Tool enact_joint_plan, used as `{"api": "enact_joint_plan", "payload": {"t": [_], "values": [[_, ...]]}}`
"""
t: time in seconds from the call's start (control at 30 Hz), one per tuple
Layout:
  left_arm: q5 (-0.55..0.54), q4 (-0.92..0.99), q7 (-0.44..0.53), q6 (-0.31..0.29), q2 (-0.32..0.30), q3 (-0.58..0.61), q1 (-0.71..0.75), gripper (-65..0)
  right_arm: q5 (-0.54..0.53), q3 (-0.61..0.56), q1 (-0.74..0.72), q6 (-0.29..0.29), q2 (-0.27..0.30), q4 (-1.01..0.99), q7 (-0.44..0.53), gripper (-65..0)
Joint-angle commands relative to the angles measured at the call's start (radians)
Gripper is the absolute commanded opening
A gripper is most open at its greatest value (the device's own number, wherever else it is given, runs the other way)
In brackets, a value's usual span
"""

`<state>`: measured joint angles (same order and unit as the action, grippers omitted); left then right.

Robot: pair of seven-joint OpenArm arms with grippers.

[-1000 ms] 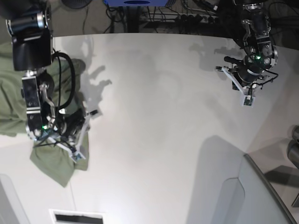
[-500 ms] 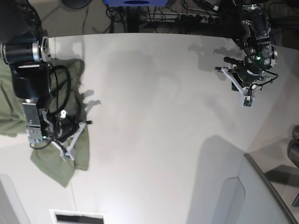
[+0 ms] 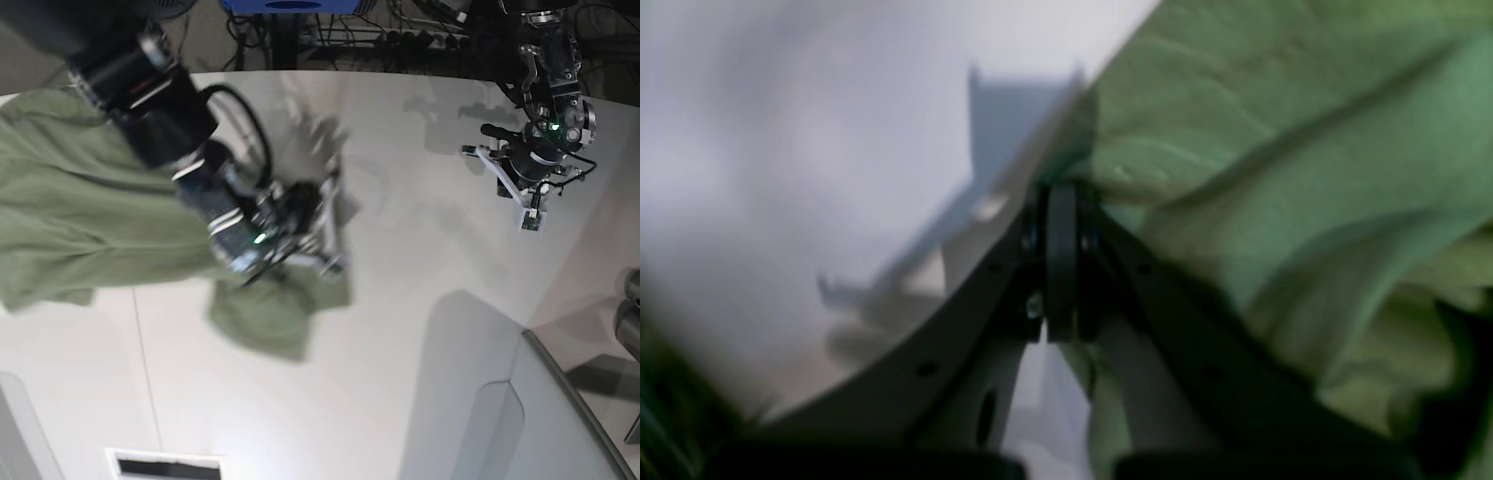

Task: Layout the t-shirt on the table in an organized manner, then fold the t-shirt properly
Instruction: 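Grasp the shirt with the right gripper and fling it across the table, then grasp the spread shirt edge with the right gripper and pull it back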

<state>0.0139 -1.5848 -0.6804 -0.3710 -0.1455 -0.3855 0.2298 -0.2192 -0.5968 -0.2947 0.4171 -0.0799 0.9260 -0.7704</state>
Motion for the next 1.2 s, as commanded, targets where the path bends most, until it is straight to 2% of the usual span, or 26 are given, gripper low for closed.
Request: {"api": "enact_joint_plan", "payload": {"t": [0.0, 0.1, 0.17, 0.27, 0.4, 0.53, 0.6, 0.73, 0.9, 0.97, 1.1, 1.17], "values": [[-0.004, -0.016, 0.015, 0.002, -0.015, -0.007, -0.010, -65.0, 0.033, -0.045, 0.032, -0.008, 0.018, 0.051, -0.090, -65.0], [-0.004, -0.013, 0.015, 0.002, -0.016, -0.007, -0.028, -65.0, 0.033, -0.177, 0.094, -0.008, 0.058, 0.284, -0.194, -65.0], [-0.004, -0.013, 0.015, 0.002, -0.024, -0.007, -0.031, -65.0, 0.031, -0.185, 0.125, -0.014, 0.091, 0.437, -0.238, -65.0], [-0.004, -0.013, 0.015, 0.002, -0.024, 0.001, -0.036, -65.0, 0.031, -0.064, 0.137, -0.016, 0.121, 0.574, -0.288, -65.0], [-0.004, -0.013, 0.015, 0.002, -0.021, 0.006, -0.036, -65.0, 0.033, 0.170, 0.136, -0.016, 0.150, 0.614, -0.317, -65.0], [-0.005, -0.013, 0.015, 0.002, -0.021, 0.006, -0.033, -65.0, 0.033, 0.398, 0.122, -0.016, 0.197, 0.552, -0.311, -65.0], [-0.004, -0.013, 0.015, 0.002, -0.021, 0.006, -0.033, -65.0, 0.033, 0.461, 0.111, -0.016, 0.226, 0.491, -0.277, -65.0], [-0.004, -0.013, 0.015, 0.002, -0.019, 0.006, -0.031, -65.0, 0.033, 0.524, 0.071, -0.016, 0.285, 0.308, -0.174, -65.0], [-0.005, -0.013, 0.015, 0.002, -0.018, 0.007, -0.033, -65.0, 0.033, 0.527, -0.041, -0.019, 0.325, -0.018, -0.016, -65.0], [-0.004, -0.016, 0.015, 0.002, -0.018, 0.007, -0.030, -65.0, 0.033, 0.527, -0.105, -0.076, 0.349, -0.155, 0.061, -65.0], [-0.004, -0.018, 0.015, 0.002, -0.021, 0.000, -0.023, -65.0, 0.031, 0.607, -0.211, -0.263, 0.397, -0.330, 0.176, -65.0], [-0.004, -0.018, 0.015, 0.002, -0.021, 0.000, -0.023, -65.0, 0.031, 0.679, -0.235, -0.287, 0.418, -0.341, 0.171, -65.0]]}}
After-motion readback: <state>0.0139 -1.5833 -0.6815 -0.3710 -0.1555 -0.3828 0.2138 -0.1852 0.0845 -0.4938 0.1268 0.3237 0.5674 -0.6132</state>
